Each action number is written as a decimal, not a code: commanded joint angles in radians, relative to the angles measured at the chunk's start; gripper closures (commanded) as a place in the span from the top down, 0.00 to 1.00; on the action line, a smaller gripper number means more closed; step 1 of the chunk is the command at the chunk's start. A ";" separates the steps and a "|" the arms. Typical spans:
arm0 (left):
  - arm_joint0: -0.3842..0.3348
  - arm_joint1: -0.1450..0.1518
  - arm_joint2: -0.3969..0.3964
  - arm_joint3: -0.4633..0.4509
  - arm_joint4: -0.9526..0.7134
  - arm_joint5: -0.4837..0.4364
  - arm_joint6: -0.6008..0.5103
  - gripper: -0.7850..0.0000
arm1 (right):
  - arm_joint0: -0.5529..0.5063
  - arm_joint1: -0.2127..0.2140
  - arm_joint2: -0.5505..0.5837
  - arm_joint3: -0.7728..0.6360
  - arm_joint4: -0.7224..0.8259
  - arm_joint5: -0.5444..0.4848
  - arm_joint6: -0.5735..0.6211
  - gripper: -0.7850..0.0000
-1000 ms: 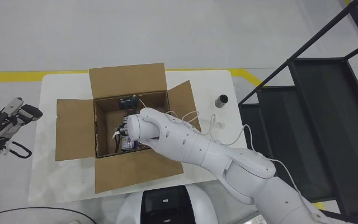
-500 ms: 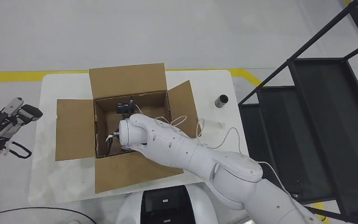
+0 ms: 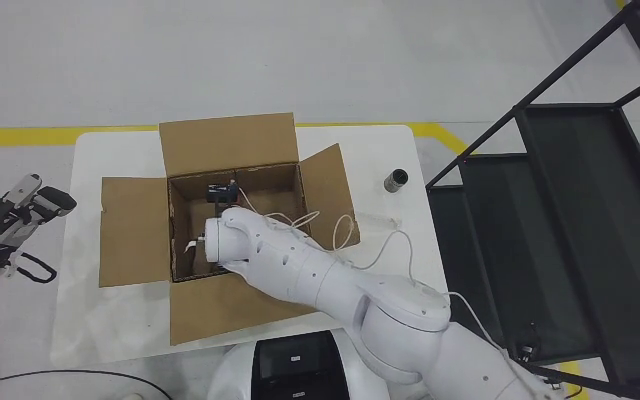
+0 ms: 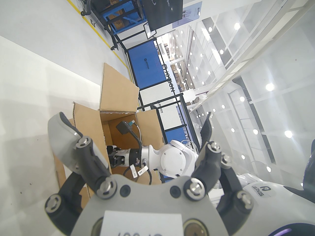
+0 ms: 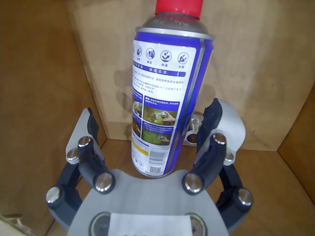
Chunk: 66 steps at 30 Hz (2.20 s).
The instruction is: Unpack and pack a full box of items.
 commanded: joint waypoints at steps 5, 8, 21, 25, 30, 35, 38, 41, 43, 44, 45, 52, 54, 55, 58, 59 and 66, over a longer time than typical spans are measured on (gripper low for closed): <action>0.000 0.000 0.000 0.000 0.000 0.000 0.000 1.00 | 0.013 -0.035 0.006 0.071 0.008 0.005 -0.012 0.70; 0.000 0.000 0.000 0.000 0.000 0.000 0.000 1.00 | 0.016 -0.039 0.011 0.087 0.026 0.001 -0.006 0.36; 0.000 0.000 0.000 0.000 0.000 0.000 0.000 1.00 | 0.036 -0.043 -0.017 0.077 0.034 -0.011 0.008 0.00; 0.000 0.000 0.000 0.000 0.000 0.000 0.000 1.00 | 0.050 -0.040 -0.020 0.052 0.032 -0.009 0.028 0.00; 0.000 0.000 0.000 0.000 0.000 0.000 0.000 1.00 | 0.072 -0.027 0.021 0.025 0.051 -0.056 0.046 0.00; 0.000 0.000 0.000 0.000 0.000 0.000 0.000 1.00 | 0.078 0.006 0.077 -0.006 0.047 -0.113 0.057 0.00; 0.000 0.000 0.000 0.000 0.000 0.000 0.000 1.00 | 0.069 0.031 0.099 -0.044 0.022 -0.116 0.075 0.00; 0.000 0.000 0.000 0.000 0.000 0.000 0.000 1.00 | 0.052 0.058 0.115 -0.105 -0.016 -0.105 0.102 0.00; 0.000 0.000 0.000 0.000 0.000 0.000 0.000 1.00 | 0.035 0.079 0.128 -0.152 -0.041 -0.102 0.124 0.00; 0.000 0.000 0.000 0.000 0.000 0.000 0.000 1.00 | 0.025 0.090 0.135 -0.176 -0.054 -0.100 0.138 0.00; 0.000 0.000 0.000 0.000 0.000 0.000 0.000 1.00 | 0.015 0.101 0.141 -0.201 -0.071 -0.098 0.152 0.00; 0.000 0.000 0.000 0.000 0.000 0.000 0.000 1.00 | -0.076 0.192 0.217 -0.426 -0.181 -0.082 0.251 0.00; 0.000 0.000 0.000 0.000 0.000 0.000 0.000 1.00 | -0.115 0.221 0.259 -0.502 -0.213 -0.073 0.260 0.00; 0.000 0.000 0.000 0.000 0.000 0.000 0.000 1.00 | -0.136 0.235 0.279 -0.543 -0.228 -0.069 0.266 0.00; 0.000 0.000 0.000 0.000 0.000 0.000 0.000 1.00 | -0.200 0.272 0.340 -0.660 -0.269 -0.073 0.288 0.00; 0.000 0.000 0.000 0.000 0.000 0.000 0.000 1.00 | -0.220 0.283 0.360 -0.694 -0.282 -0.075 0.295 0.00; 0.000 0.000 0.000 0.000 0.000 0.000 0.000 1.00 | -0.351 0.339 0.508 -0.920 -0.298 -0.126 0.327 0.00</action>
